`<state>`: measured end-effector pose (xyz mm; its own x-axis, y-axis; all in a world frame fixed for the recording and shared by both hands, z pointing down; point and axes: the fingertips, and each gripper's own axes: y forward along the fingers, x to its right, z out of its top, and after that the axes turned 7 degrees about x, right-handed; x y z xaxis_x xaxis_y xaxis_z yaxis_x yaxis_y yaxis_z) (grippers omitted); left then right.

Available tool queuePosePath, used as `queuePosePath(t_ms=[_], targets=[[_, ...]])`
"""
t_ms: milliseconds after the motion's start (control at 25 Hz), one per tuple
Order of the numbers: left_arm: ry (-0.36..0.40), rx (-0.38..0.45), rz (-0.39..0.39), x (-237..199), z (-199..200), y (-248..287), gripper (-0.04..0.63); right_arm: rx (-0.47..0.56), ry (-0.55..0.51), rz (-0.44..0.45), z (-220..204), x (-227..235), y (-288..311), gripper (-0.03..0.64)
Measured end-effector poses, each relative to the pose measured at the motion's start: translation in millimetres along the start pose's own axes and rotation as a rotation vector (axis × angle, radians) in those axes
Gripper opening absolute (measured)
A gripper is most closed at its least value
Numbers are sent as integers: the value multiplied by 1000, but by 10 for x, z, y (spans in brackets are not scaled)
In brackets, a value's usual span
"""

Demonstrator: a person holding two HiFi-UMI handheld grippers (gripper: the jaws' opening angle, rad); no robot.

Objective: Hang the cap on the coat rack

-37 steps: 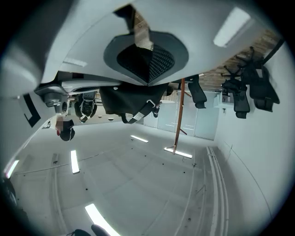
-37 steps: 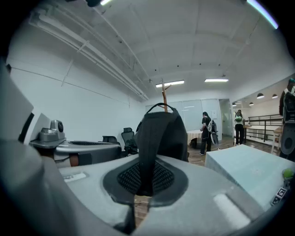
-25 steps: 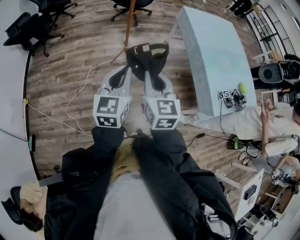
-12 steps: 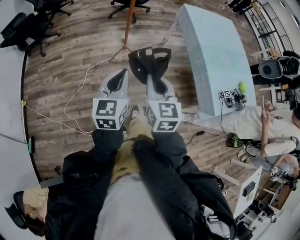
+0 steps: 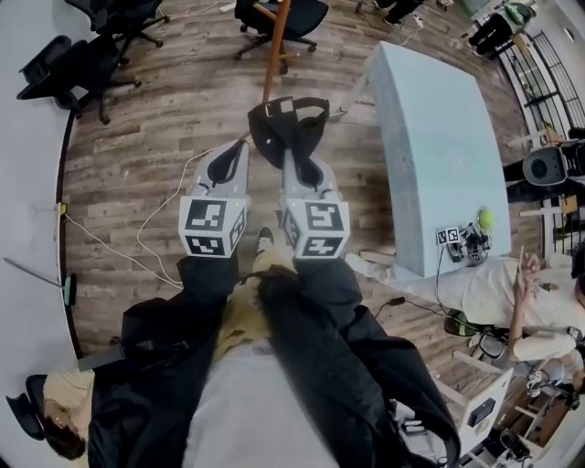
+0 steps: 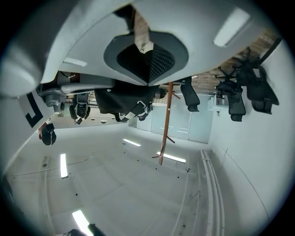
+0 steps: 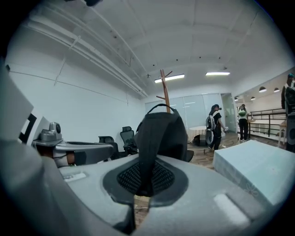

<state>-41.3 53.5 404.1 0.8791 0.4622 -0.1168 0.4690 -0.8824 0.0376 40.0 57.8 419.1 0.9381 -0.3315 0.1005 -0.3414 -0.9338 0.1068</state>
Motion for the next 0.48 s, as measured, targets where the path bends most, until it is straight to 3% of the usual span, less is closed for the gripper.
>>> queuePosePath(t_ms=[480], targets=[[28,23,32,-193,159,998,-2,-13,3,71,160,529,892,6]])
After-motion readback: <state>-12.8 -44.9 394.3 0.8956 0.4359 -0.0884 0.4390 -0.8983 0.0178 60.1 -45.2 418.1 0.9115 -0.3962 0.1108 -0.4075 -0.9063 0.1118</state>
